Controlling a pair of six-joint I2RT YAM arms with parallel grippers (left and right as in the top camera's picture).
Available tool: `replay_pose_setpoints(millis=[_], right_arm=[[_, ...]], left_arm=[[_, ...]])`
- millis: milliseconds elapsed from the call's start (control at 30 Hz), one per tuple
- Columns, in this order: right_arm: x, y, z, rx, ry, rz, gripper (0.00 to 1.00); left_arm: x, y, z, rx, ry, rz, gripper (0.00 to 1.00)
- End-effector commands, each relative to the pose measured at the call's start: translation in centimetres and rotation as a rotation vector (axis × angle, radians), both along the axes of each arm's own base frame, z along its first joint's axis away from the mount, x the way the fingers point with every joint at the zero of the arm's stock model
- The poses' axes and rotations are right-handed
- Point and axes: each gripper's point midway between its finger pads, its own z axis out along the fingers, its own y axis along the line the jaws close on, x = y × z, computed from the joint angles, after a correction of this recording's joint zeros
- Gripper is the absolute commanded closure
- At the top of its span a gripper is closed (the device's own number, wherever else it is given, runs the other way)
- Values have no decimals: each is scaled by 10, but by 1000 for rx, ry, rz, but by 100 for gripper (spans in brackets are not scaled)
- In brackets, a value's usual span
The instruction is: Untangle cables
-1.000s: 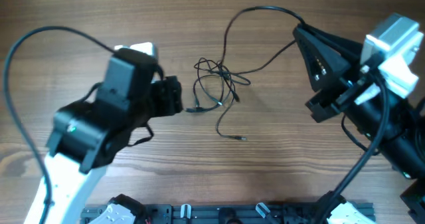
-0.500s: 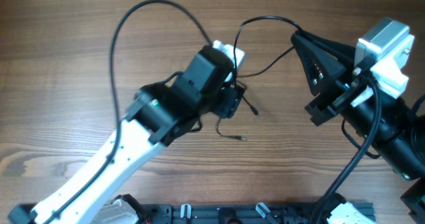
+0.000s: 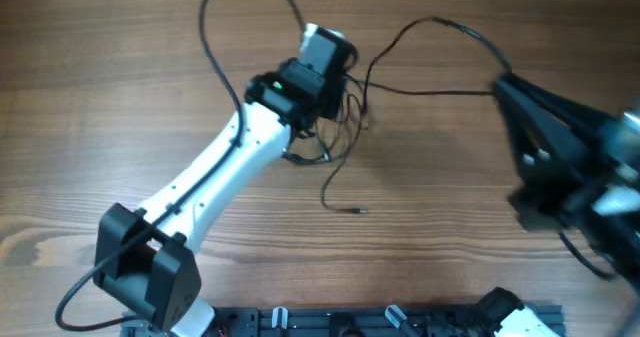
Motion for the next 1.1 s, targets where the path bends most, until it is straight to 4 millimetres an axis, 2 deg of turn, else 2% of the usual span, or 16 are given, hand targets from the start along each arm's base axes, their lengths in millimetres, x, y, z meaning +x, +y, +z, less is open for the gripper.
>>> replay_pose_setpoints(millis=[0, 33, 67, 133, 233, 300, 367, 433, 667, 733, 767, 833, 900, 967, 1067], right_arm=[[6, -48, 8, 42, -16, -247, 96], [13, -70, 6, 61, 2, -374, 96], [18, -96, 2, 82, 28, -530, 96], [19, -141, -4, 118, 63, -790, 96], [4, -190, -13, 160, 102, -1086, 96], [-9, -213, -18, 181, 124, -1238, 96], [-10, -216, -20, 175, 130, -1262, 96], [-9, -215, -21, 168, 133, -1262, 96], [1, -202, -36, 174, 175, -1185, 96], [-5, -211, -36, 180, 173, -1250, 96], [-18, -228, -36, 209, 167, -1368, 96], [-36, -245, -35, 245, 163, -1504, 96], [-42, -250, -32, 243, 161, -1514, 96], [-51, -256, -30, 360, 143, -1503, 96], [-47, -253, -30, 450, 131, -1457, 96]], left_arm=[[11, 58, -11, -19, 48, 231, 36], [11, 73, -13, -15, 68, 273, 37], [8, 102, -18, -5, 108, 353, 39], [3, 131, -23, 15, 153, 418, 44], [-8, 171, -29, 39, 215, 508, 49], [-14, 195, -31, 46, 245, 567, 51], [-19, 210, -33, 40, 273, 603, 52], [-22, 212, -34, 33, 289, 608, 53], [-24, 192, -38, -24, 323, 560, 56], [-27, 195, -38, -11, 329, 563, 56], [-29, 200, -38, 11, 330, 575, 56], [-31, 207, -37, 41, 328, 593, 56], [-32, 217, -36, 62, 324, 616, 55], [-33, 227, -36, 61, 325, 645, 55], [-34, 243, -36, 54, 327, 686, 55]])
